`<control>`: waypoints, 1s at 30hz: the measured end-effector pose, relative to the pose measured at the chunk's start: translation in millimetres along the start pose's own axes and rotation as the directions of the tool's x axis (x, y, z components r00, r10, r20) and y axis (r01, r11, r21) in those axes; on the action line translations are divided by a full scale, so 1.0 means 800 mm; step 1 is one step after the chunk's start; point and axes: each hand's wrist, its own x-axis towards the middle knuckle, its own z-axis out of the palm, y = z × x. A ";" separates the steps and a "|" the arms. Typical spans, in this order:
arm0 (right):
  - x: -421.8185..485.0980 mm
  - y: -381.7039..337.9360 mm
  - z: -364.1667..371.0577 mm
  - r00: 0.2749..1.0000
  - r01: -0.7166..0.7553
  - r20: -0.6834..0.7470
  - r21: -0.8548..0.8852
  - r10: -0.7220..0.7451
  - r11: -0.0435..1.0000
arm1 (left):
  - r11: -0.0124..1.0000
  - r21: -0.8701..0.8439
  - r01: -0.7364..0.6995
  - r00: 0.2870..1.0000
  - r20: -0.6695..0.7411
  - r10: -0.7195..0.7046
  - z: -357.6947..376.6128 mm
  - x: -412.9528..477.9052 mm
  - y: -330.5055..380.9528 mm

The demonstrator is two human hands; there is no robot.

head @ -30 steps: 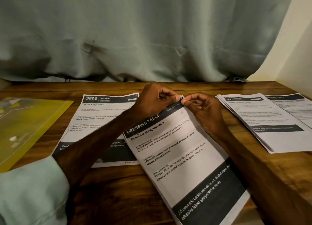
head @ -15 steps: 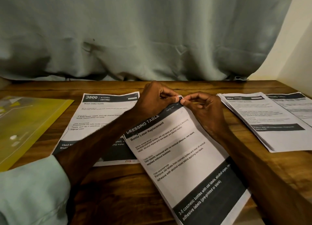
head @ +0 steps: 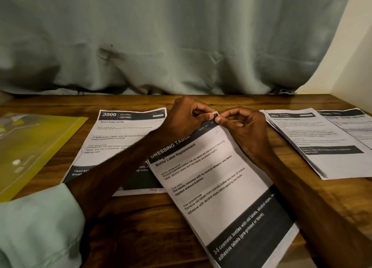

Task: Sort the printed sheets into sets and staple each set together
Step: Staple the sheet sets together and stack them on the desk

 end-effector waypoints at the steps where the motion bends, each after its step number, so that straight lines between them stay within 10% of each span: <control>1: 0.000 0.000 0.000 1.000 -0.002 -0.001 -0.003 0.002 1.000 | 1.000 0.005 -0.005 1.000 0.002 0.005 0.000 0.000 0.000; 30: -0.005 -0.002 -0.001 0.974 -0.121 0.207 0.119 0.095 0.985 | 0.995 0.059 0.084 0.996 0.024 -0.085 -0.012 0.004 -0.021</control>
